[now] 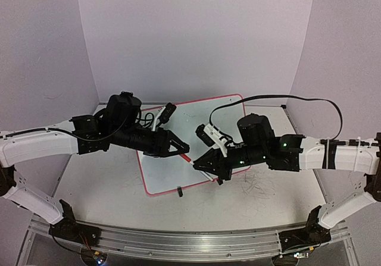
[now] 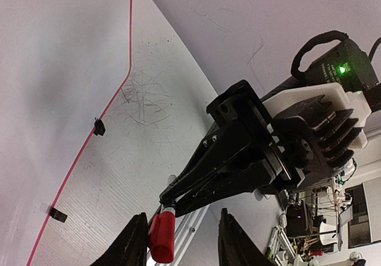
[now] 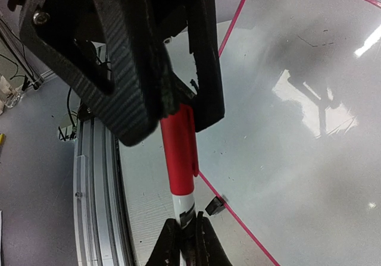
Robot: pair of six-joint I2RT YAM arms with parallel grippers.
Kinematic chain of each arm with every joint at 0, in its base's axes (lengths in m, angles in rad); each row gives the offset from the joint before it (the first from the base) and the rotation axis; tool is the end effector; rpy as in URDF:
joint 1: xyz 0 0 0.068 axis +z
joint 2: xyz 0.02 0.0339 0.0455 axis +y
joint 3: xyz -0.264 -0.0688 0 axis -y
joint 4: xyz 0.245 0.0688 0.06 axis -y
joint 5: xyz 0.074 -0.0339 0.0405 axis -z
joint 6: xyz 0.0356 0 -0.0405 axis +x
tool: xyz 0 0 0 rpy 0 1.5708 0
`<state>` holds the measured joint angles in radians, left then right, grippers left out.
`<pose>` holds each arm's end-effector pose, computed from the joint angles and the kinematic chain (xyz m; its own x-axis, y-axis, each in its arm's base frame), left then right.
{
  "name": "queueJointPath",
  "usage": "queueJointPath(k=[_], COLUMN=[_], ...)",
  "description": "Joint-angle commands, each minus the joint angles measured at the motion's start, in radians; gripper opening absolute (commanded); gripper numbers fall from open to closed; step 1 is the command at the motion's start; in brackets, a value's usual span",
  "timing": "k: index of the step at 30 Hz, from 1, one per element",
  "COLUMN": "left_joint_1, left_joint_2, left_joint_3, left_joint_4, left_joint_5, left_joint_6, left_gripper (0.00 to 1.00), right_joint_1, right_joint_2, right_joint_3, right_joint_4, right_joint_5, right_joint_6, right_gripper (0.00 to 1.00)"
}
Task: Write a sentence on the whiteboard
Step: Pass from the right arm to the left
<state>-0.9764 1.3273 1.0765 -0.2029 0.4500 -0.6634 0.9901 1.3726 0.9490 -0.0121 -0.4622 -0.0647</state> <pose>0.1574 -0.2605 0.3205 -0.7876 0.1750 -0.5908 0.6091 0.3657 -0.7037 0.1579 0.2696 0.2816 -0.1683 -0.3620 -0.9168 -0.9831 0.1299 0.1292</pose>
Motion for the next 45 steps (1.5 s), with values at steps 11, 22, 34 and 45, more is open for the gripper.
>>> queueJointPath(k=[11, 22, 34, 45], left_joint_1=[-0.004, -0.011, -0.012, -0.012], left_joint_2=[-0.002, 0.031, -0.028, -0.265], left_joint_3=[-0.028, -0.017, -0.026, -0.13], left_joint_4=[0.045, 0.045, 0.04, 0.316], left_joint_5=[0.05, 0.05, -0.067, -0.151], left_joint_6=[0.011, 0.017, 0.038, 0.056], left_gripper=[0.4, 0.31, 0.0, 0.0], right_joint_1=[0.022, 0.026, 0.027, -0.037], right_joint_2=[0.017, 0.015, -0.029, -0.277], right_joint_3=[0.048, 0.047, -0.013, -0.262], right_joint_4=[0.039, 0.041, 0.101, 0.423], right_joint_5=[0.069, 0.091, 0.2, 0.289], right_joint_6=[-0.02, -0.014, 0.094, 0.594], right_gripper=[0.0, 0.0, 0.57, 0.98])
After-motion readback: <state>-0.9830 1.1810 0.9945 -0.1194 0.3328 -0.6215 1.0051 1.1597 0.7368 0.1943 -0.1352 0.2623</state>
